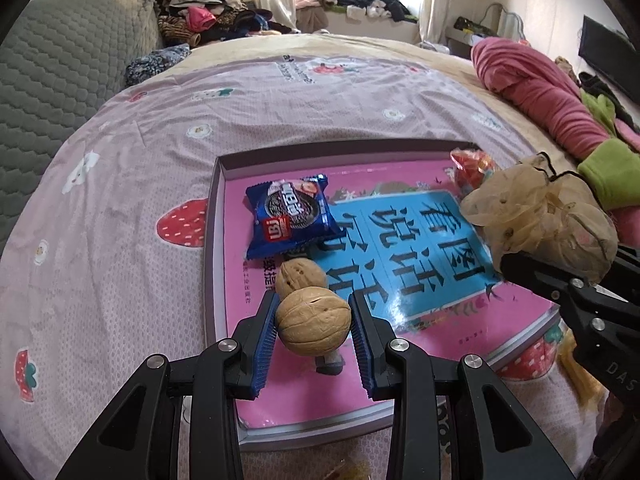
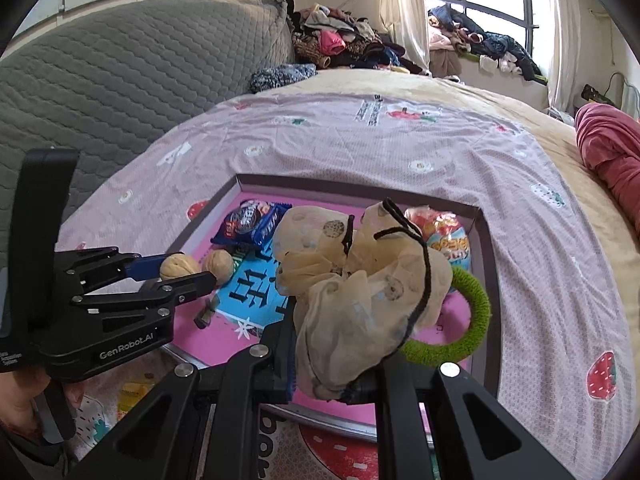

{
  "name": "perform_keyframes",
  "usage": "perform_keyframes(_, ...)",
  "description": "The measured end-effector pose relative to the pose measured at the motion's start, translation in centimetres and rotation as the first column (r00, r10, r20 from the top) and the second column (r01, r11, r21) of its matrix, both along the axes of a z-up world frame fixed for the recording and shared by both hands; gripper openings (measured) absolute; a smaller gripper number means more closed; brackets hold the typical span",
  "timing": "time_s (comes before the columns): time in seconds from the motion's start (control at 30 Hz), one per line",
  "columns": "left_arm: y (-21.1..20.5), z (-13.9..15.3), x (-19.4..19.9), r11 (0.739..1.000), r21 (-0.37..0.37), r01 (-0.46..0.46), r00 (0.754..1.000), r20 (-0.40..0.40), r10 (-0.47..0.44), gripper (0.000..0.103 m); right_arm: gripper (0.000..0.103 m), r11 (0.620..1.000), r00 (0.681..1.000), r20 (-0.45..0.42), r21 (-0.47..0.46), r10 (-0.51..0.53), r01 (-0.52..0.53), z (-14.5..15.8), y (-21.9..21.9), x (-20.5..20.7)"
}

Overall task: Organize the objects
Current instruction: 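Carry the walnut and mesh bag with both tools over the tray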

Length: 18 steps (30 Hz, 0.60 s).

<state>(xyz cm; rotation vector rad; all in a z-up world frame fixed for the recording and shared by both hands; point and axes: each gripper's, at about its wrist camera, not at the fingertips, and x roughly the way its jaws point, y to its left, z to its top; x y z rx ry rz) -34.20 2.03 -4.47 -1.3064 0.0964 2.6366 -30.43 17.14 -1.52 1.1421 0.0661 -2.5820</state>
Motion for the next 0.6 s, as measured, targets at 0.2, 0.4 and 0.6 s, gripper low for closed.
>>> perform_keyframes(0.2,0.3,-0.7,0.1,1.0,-0.009,0.011,1.0,0.028,-0.011,0.036,0.015,1.0,0.999,0.035,0.018,0.014,-0.015,-1.2,-0.4,-0.3)
perform_keyframes(0.4,0.2,-1.4,-0.1,1.0,-0.016,0.009,0.999,0.05,-0.008,0.036,0.015,0.999,0.997,0.066,0.022,0.027,-0.029,-2.0,-1.0,-0.7)
perform_keyframes(0.6,0.2,-2.3,-0.5,0.999,-0.038,0.003,0.997,0.074,0.0,0.036,0.015,0.999,0.994,0.107,0.044,0.018,-0.023,-3.1,-1.0,-1.1)
